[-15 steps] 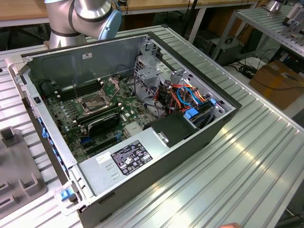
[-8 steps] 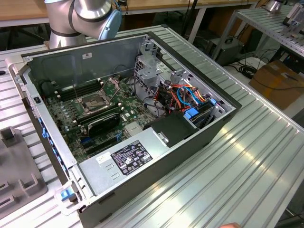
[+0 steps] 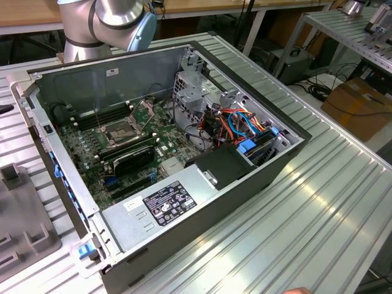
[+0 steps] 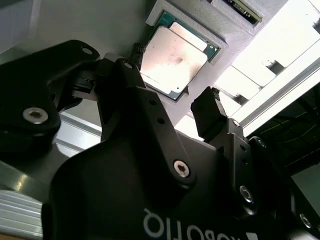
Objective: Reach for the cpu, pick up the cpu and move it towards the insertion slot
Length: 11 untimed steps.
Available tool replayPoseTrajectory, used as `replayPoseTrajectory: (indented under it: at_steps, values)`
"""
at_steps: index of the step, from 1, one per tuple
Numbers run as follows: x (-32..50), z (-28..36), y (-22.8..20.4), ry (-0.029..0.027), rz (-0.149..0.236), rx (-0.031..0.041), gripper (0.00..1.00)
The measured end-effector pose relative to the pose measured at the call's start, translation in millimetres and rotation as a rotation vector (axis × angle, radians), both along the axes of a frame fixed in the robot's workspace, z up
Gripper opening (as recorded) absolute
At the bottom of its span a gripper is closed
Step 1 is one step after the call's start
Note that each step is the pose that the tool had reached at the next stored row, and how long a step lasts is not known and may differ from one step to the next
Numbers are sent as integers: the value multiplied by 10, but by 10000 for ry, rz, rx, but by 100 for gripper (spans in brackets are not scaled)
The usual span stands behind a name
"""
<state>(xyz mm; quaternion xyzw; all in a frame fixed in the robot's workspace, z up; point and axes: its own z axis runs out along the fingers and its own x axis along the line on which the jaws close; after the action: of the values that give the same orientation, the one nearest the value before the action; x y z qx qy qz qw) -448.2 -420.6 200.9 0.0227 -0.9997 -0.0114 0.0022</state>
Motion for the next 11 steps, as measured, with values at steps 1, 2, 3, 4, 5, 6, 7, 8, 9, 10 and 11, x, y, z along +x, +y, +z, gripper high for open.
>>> replayPoseTrajectory:
  at_steps: [1,2,3,4,5,6,7,8,9,10,11]
  values:
    - [0,-7,-1,0,-1,-3,66]
    - [0,-13,-5,1,0,-4,66]
    - [1,-18,-15,-2,2,-4,66]
    - [0,-21,-20,-1,1,-11,66]
    - [0,-29,-24,-3,-1,-21,66]
    - [0,-38,-26,-2,-2,-26,66]
    - [0,-58,-34,-1,0,-33,66]
    - [1,-79,-39,-2,-1,-35,66]
    - [9,-90,-39,0,-1,-44,66]
    - [13,-96,-40,0,0,-45,66]
    - [15,-102,-39,-2,-1,-45,66]
